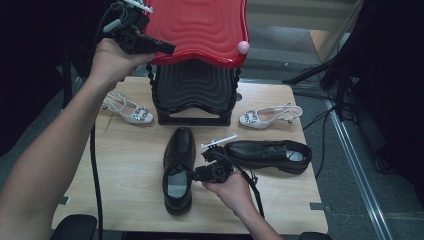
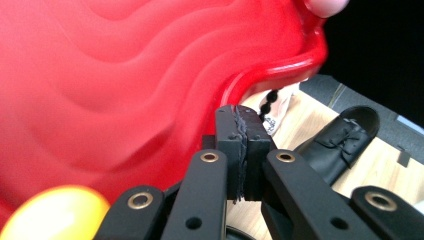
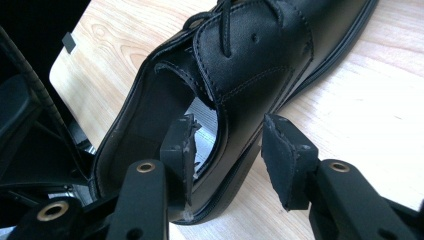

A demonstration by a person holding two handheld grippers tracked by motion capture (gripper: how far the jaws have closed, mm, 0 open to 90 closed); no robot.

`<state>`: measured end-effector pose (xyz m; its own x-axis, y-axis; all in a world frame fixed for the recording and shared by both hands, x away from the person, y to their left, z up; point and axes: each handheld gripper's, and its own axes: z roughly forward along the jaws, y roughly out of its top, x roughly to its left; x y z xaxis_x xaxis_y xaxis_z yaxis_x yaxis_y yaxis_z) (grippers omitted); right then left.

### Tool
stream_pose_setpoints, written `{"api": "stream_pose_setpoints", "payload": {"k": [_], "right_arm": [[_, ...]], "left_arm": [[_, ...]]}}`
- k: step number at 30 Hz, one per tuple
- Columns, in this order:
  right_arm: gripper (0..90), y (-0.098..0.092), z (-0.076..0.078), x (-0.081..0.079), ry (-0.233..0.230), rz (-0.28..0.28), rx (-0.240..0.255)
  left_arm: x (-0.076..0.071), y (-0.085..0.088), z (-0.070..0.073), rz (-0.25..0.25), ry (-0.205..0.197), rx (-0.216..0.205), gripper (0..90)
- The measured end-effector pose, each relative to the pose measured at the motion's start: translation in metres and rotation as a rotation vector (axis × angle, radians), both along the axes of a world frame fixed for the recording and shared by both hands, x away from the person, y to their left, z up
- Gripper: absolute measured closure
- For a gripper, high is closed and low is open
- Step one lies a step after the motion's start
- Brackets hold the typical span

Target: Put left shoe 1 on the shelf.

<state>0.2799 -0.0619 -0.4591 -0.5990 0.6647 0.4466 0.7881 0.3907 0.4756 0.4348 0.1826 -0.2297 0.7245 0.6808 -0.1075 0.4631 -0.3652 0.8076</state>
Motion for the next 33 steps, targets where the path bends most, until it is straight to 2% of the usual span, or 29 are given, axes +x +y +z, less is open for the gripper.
{"api": "stream_pose_setpoints", "payload": {"k": [5, 7, 10, 12, 14, 16, 19, 24, 33], "right_arm": [[56.3, 0.008, -0.008, 0.005, 0.024, 0.0, -0.026], [55.5, 0.012, -0.012, 0.007, 0.027, -0.011, -0.051], [53.1, 0.016, -0.018, 0.012, 0.044, -0.019, -0.066], [52.3, 0.018, -0.021, 0.016, 0.062, -0.02, -0.06], [51.4, 0.021, -0.024, 0.017, 0.072, -0.021, -0.083], [54.7, 0.027, -0.029, 0.021, 0.084, -0.019, -0.121], [55.8, 0.03, -0.033, 0.023, 0.099, -0.011, -0.137], [64.6, 0.029, -0.033, 0.026, 0.116, -0.002, -0.149], [83.0, 0.018, -0.03, 0.037, 0.136, -0.033, -0.152]], "left_arm": [[0.01, -0.012, 0.0, -0.011, 0.005, 0.022, 90.0], [0.012, -0.013, -0.002, -0.005, 0.012, 0.026, 90.0], [0.014, -0.012, -0.003, -0.017, 0.016, 0.009, 90.0], [0.016, -0.01, -0.004, -0.008, 0.017, 0.003, 89.9], [0.017, -0.01, -0.005, 0.004, 0.019, -0.001, 90.0], [0.019, -0.01, -0.006, 0.019, 0.013, 0.021, 90.0], [0.022, -0.009, -0.01, 0.031, 0.013, 0.052, 90.0], [0.021, -0.01, -0.009, 0.031, 0.008, 0.063, 90.0], [0.021, -0.011, -0.009, 0.032, 0.007, 0.066, 90.0]]}}
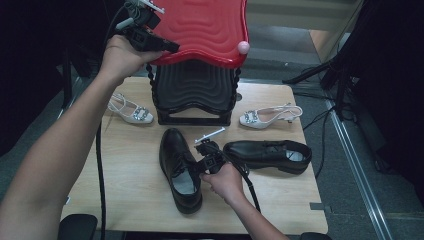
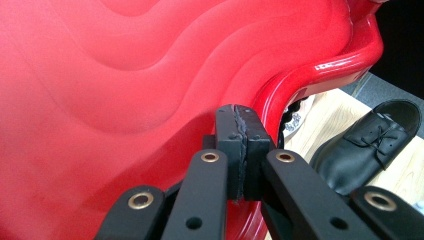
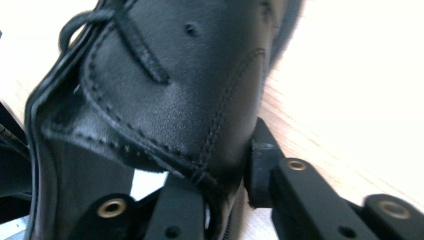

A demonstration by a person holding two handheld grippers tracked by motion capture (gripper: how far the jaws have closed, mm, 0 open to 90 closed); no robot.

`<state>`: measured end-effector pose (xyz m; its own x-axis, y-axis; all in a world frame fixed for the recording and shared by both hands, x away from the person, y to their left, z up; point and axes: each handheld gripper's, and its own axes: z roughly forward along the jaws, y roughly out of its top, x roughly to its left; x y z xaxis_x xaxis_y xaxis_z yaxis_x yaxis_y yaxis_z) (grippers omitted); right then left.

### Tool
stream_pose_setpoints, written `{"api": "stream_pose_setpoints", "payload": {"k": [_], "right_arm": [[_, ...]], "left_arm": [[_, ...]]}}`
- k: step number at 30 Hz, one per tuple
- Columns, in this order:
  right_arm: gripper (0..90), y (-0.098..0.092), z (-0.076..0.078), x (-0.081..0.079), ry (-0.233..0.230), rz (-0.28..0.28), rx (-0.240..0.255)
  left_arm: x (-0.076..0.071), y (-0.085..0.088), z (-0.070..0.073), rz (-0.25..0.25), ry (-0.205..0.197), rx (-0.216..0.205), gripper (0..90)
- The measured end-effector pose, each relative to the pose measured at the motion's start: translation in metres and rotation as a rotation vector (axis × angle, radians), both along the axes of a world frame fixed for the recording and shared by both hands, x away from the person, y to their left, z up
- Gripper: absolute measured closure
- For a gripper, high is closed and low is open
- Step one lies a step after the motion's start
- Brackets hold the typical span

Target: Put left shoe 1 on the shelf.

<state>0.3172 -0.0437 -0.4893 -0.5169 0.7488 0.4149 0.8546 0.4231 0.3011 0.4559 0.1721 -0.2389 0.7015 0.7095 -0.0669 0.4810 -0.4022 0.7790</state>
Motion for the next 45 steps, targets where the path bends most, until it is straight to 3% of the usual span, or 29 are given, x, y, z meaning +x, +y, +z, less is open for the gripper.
{"api": "stream_pose_setpoints", "payload": {"k": [9, 15, 28, 31, 36, 45], "right_arm": [[87.4, -0.005, 0.001, 0.009, 0.042, -0.005, 0.017], [87.4, -0.013, 0.014, 0.009, 0.055, -0.041, 0.084], [87.4, -0.038, 0.061, 0.015, -0.019, -0.109, 0.176], [87.4, -0.042, 0.074, 0.02, -0.043, -0.13, 0.178], [87.4, -0.041, 0.092, 0.041, -0.101, -0.188, 0.184], [87.3, -0.023, 0.103, 0.073, -0.185, -0.283, 0.186]], "left_arm": [[0.0, 0.0, 0.0, 0.001, 0.006, -0.003, 90.0], [0.0, 0.0, 0.0, 0.001, 0.006, -0.003, 90.0], [0.001, -0.001, 0.001, -0.002, 0.01, 0.013, 90.0], [0.001, -0.001, 0.001, -0.002, 0.011, 0.012, 90.0], [0.0, -0.001, 0.001, -0.001, 0.011, 0.013, 90.0], [0.0, -0.001, 0.001, 0.004, 0.012, 0.01, 90.0]]}}
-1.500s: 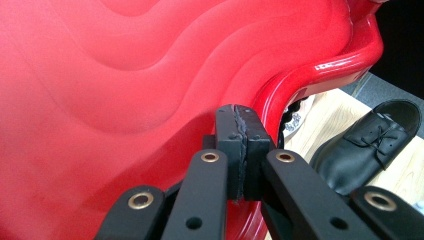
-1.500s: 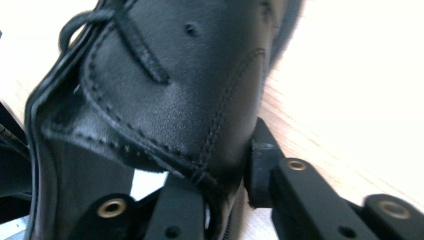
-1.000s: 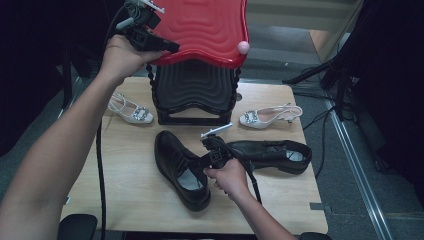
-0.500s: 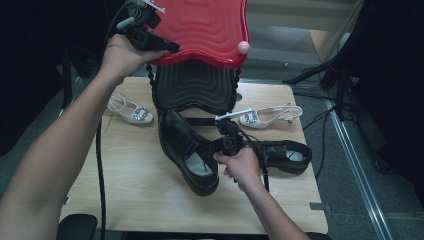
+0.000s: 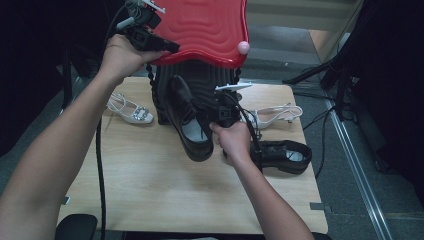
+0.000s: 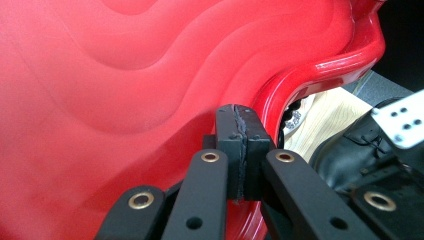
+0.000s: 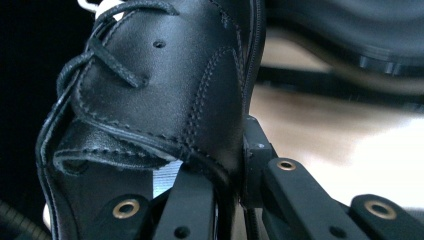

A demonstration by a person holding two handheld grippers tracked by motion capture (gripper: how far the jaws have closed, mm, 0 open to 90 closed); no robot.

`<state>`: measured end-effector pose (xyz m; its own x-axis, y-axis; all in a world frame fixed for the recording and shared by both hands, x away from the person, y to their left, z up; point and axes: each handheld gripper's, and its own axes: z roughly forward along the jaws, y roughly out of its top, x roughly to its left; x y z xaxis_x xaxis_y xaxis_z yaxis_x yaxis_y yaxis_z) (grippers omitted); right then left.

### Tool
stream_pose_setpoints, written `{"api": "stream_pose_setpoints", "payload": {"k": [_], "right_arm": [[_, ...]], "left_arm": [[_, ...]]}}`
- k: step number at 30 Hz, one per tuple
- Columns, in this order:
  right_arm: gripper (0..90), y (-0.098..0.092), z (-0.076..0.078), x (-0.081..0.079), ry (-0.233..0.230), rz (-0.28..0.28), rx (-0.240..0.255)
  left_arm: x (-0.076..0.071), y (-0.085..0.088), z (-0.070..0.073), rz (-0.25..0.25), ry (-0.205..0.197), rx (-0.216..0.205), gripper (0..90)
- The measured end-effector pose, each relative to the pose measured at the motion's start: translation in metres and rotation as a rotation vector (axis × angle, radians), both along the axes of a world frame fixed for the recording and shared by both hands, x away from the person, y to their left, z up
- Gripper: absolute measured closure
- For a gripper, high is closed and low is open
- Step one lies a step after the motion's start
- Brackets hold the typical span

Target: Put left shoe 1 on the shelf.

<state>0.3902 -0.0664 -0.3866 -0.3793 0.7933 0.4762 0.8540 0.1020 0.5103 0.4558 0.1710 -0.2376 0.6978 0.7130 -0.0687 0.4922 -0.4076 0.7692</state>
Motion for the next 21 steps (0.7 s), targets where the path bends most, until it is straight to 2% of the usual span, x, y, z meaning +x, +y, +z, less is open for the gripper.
{"api": "stream_pose_setpoints", "payload": {"k": [10, 11, 12, 15, 16, 17, 21], "right_arm": [[87.3, 0.025, 0.006, 0.029, -0.067, -0.115, -0.008], [87.3, 0.03, 0.005, 0.034, -0.072, -0.149, 0.004], [87.3, 0.03, 0.005, 0.034, -0.072, -0.149, 0.004], [87.3, 0.035, 0.002, 0.04, -0.077, -0.206, 0.027], [87.3, 0.036, 0.0, 0.042, -0.098, -0.206, 0.033], [87.3, 0.039, 0.0, 0.043, -0.088, -0.228, 0.034], [87.2, 0.049, -0.002, 0.05, -0.099, -0.274, 0.038]], "left_arm": [[0.0, 0.0, 0.001, 0.001, 0.003, 0.008, 90.0], [0.0, 0.0, 0.001, 0.001, 0.003, 0.009, 90.0], [-0.001, 0.0, 0.001, 0.002, 0.002, 0.009, 90.0], [-0.001, 0.0, 0.0, 0.002, 0.002, 0.007, 90.0], [-0.001, 0.0, 0.0, 0.001, 0.002, 0.007, 90.0], [-0.001, 0.0, 0.0, 0.0, 0.001, 0.004, 90.0], [-0.001, 0.0, 0.0, 0.0, 0.0, 0.002, 90.0]]}}
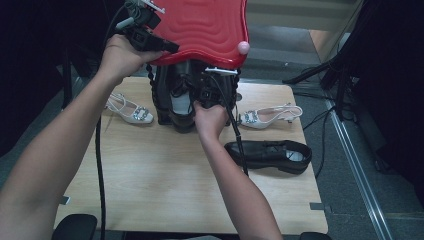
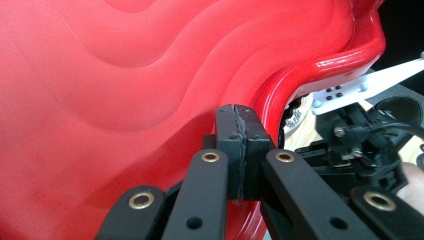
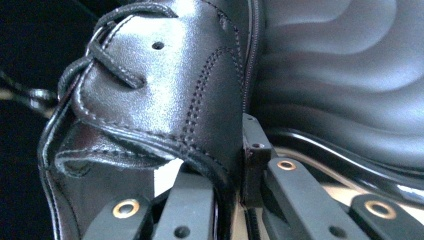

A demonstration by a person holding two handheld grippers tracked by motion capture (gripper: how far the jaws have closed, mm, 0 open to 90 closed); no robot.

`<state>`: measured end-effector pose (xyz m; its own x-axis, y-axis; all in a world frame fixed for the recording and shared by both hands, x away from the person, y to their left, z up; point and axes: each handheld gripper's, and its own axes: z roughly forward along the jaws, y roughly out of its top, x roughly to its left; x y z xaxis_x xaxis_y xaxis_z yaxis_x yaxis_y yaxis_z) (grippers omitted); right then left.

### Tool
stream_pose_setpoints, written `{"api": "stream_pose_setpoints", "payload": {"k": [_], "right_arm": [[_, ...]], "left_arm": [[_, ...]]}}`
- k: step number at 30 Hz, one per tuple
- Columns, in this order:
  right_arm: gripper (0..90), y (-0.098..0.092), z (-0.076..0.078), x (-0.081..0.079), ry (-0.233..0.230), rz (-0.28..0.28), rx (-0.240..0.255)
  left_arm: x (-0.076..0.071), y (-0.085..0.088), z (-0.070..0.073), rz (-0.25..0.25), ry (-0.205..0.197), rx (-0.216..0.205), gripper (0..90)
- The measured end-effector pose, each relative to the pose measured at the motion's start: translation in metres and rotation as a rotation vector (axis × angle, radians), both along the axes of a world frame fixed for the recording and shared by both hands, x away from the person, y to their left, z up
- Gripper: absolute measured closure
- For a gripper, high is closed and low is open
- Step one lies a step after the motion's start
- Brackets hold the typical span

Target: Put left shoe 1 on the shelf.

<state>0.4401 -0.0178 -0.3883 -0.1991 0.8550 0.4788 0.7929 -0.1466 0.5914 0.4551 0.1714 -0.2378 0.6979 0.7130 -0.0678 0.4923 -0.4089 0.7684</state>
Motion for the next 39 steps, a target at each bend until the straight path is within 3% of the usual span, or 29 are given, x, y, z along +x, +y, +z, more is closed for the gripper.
{"api": "stream_pose_setpoints", "payload": {"k": [5, 10, 14, 22, 28, 39], "right_arm": [[87.1, 0.012, -0.001, 0.005, -0.029, -0.041, -0.004], [84.2, 0.016, -0.004, 0.007, -0.047, -0.047, -0.003], [76.1, 0.016, -0.002, 0.005, -0.074, -0.023, 0.006], [69.4, 0.012, 0.001, 0.0, -0.114, 0.008, -0.042], [62.6, 0.009, 0.001, -0.002, -0.113, 0.035, -0.03], [58.7, 0.007, 0.006, -0.009, -0.121, 0.067, -0.053]], "left_arm": [[0.0, 0.001, -0.001, -0.004, -0.006, 0.0, 90.0], [0.0, 0.002, -0.001, -0.005, -0.007, -0.005, 90.0], [0.0, 0.002, -0.001, -0.006, -0.011, -0.003, 90.0], [0.0, 0.002, -0.001, -0.005, -0.012, -0.003, 90.0], [-0.001, 0.001, -0.001, 0.0, -0.012, -0.003, 90.0], [-0.001, 0.001, -0.001, -0.001, -0.012, -0.003, 90.0]]}}
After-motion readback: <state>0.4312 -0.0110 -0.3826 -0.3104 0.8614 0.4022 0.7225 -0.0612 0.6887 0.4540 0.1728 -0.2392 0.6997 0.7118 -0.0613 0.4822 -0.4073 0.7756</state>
